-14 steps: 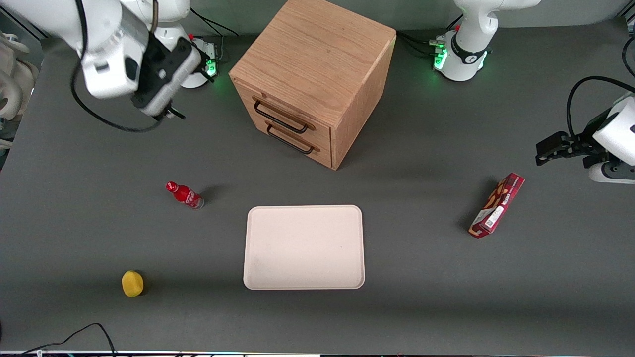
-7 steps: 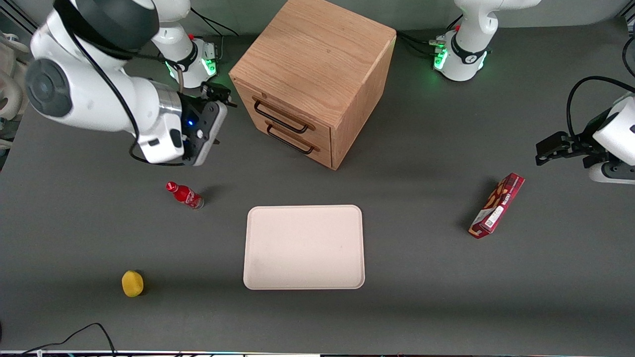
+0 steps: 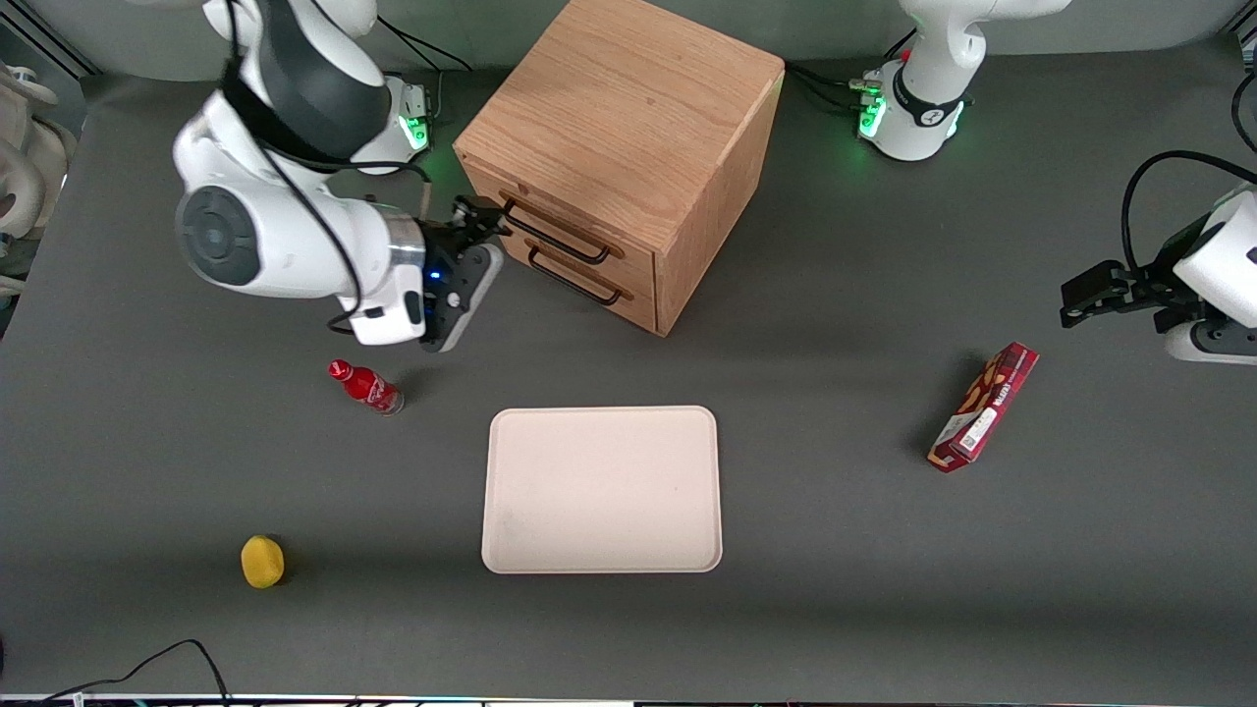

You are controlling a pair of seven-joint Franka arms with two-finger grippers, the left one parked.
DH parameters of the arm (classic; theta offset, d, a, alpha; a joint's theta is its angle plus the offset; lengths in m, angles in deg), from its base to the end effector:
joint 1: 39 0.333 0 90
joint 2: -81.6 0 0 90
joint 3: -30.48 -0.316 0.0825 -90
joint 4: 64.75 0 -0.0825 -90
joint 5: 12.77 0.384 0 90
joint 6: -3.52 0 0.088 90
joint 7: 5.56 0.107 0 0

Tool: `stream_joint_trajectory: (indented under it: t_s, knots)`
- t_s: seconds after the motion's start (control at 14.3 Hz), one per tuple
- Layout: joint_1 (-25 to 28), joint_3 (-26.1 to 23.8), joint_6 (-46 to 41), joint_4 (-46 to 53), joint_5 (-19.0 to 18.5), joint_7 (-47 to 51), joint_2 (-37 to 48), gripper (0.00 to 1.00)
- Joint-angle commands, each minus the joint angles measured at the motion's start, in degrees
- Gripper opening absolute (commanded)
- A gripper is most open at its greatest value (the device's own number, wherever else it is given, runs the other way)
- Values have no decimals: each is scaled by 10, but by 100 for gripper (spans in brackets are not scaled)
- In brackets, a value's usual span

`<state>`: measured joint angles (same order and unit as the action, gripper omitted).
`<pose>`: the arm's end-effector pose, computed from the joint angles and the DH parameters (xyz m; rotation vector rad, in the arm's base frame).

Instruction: Open upper drawer

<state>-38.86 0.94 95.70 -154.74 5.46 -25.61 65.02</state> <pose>0.5353 0.3049 0.4866 -2.4612 -1.0668 0.3436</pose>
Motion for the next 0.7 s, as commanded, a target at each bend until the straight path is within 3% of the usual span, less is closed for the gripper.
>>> stream_joint_trajectory:
  t_s: [0.0,0.63]
  knots:
    - [-1,-22,42,-50,-20,27,24,100]
    - [-4,-42,128,-159,-50,-2,67,100]
